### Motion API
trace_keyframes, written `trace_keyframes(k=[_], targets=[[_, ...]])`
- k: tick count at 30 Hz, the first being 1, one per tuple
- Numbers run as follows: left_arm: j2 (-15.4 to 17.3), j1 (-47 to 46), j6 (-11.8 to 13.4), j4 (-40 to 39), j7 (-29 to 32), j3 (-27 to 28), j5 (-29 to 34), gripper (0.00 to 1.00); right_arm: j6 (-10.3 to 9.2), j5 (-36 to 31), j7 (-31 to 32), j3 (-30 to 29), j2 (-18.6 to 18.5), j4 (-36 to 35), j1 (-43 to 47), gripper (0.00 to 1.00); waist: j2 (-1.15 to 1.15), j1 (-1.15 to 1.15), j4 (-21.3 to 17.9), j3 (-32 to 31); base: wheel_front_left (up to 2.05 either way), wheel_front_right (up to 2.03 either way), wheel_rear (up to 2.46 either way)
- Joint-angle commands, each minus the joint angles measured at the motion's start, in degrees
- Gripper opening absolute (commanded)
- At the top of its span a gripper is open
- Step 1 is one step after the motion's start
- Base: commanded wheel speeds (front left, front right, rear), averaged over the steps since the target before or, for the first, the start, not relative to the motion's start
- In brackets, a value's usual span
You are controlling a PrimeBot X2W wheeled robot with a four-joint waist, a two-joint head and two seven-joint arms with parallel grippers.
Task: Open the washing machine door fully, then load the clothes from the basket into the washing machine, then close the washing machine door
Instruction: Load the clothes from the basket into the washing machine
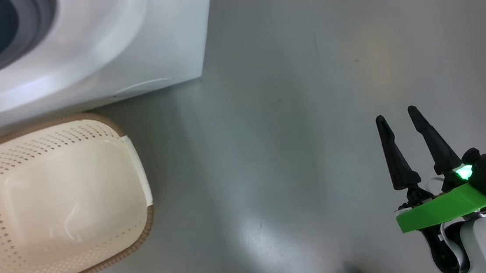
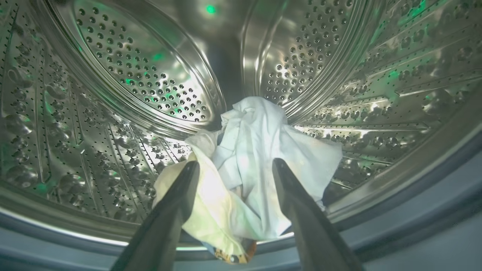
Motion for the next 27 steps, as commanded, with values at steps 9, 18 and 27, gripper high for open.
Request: trace_keyframes(k=[9,18,27], targets=[[-0.31,12.44,0.09,-7.86,-0.29,1.66,-1.24,1.00,0.09,0.20,-0.69,0.63,-0.32,-0.18,0.95,1.00,0.00,0.00,1.93,-7.32,0.00,0.00,0.00],[-3.75,28.98,0.81,-22.50,-0.29,3.77,-0.86,1.00,0.09,-0.63,-0.69,0.62,-0.71,0.96,2.45,1.00,0.00,0.00,3.49,-14.30,0.00,0.00,0.00],[-7.08,43.02,0.82,-34.16,-0.29,5.40,-0.39,1.00,0.09,-0.62,-0.69,0.51,-0.98,2.04,4.83,1.00,0.00,0.00,4.33,-20.67,0.00,0.00,0.00]])
